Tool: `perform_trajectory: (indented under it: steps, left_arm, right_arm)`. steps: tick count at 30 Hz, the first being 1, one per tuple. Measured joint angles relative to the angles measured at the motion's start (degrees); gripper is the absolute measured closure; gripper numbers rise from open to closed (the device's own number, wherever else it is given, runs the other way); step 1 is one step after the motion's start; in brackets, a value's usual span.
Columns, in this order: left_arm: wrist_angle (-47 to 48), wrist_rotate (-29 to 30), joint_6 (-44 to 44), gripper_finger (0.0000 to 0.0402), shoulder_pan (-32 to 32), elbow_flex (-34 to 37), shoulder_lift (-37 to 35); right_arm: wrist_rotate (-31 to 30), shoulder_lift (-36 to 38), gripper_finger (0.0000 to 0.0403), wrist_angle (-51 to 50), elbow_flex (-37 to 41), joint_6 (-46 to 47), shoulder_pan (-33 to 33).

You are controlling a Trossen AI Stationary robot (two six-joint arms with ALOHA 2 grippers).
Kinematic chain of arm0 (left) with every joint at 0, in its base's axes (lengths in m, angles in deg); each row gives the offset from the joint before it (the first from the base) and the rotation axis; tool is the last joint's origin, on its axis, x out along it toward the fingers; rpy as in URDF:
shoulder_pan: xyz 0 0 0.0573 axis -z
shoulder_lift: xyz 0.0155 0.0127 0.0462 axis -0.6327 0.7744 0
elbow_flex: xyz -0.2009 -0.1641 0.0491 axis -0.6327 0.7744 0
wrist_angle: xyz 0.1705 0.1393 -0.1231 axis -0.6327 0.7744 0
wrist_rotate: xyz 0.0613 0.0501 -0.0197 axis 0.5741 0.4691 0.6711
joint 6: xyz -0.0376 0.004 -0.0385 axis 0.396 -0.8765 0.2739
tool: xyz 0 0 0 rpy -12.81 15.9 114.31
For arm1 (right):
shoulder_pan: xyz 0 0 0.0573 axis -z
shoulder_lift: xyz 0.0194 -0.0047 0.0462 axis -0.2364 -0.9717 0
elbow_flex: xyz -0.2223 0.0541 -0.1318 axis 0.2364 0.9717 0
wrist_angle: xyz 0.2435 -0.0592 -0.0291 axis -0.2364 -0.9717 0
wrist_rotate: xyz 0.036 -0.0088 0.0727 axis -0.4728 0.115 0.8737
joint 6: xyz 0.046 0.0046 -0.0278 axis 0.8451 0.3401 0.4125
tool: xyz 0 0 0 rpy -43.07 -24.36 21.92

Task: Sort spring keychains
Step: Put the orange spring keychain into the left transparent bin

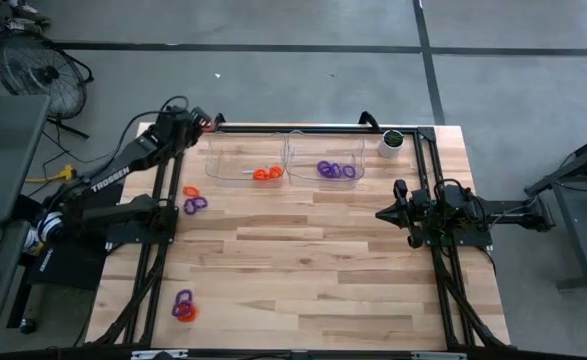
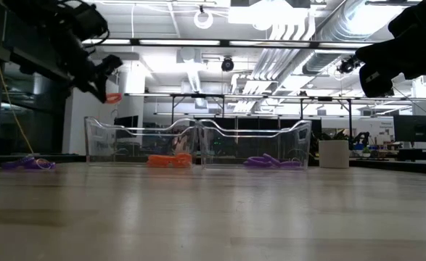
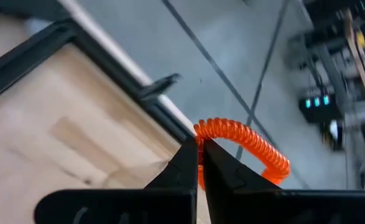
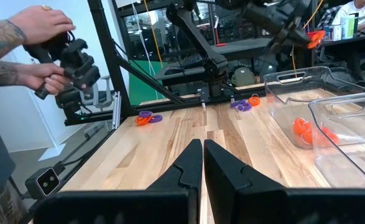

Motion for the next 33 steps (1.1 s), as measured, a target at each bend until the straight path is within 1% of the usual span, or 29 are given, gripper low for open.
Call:
perform_trajectory:
  steps: [4, 8, 11, 14, 18, 22, 25, 29, 33]
  left_arm:
    - [0.7, -5.6, -8.7, 0.0401, 0.0, -4.9, 3.5]
    - [1.3, -12.5, -18.3, 0.0402, 2.5, -10.8, 10.5]
    - [4.8, -17.4, -24.8, 0.0402, 3.9, -16.4, 16.5]
    - [11.3, -21.1, -30.4, 0.0401, 4.2, -23.0, 22.0]
    - [23.1, -22.4, -36.8, 0.0401, 5.0, -32.5, 29.3]
    - [32.0, -22.6, -43.3, 0.0401, 7.3, -40.9, 37.0]
    - [36.2, -23.3, -47.5, 0.0401, 8.8, -46.2, 40.9]
    - [41.0, -21.8, -50.2, 0.0401, 11.1, -49.8, 45.4]
    - [44.0, -19.6, -50.8, 0.0401, 13.2, -50.5, 48.1]
  right_arm:
    - [0.0, 0.0, 0.0391, 0.0, 0.0, 0.0, 0.0]
    - [0.0, 0.0, 0.0391, 0.0, 0.0, 0.0, 0.0]
    - [0.0, 0.0, 0.0391, 0.0, 0.0, 0.0, 0.0]
    - [0.0, 0.0, 0.0391, 0.0, 0.0, 0.0, 0.0]
    - [0.0, 0.0, 0.0391, 0.0, 0.0, 0.0, 0.0]
    - [0.0, 0.0, 0.0391, 0.0, 0.0, 0.0, 0.0]
    - [0.0, 0.0, 0.0391, 0.0, 0.0, 0.0, 0.0]
    - [0.0, 0.0, 0.0391, 0.0, 0.0, 0.0, 0.0]
    - [0.0, 0.0, 0.0391, 0.0, 0.0, 0.0, 0.0]
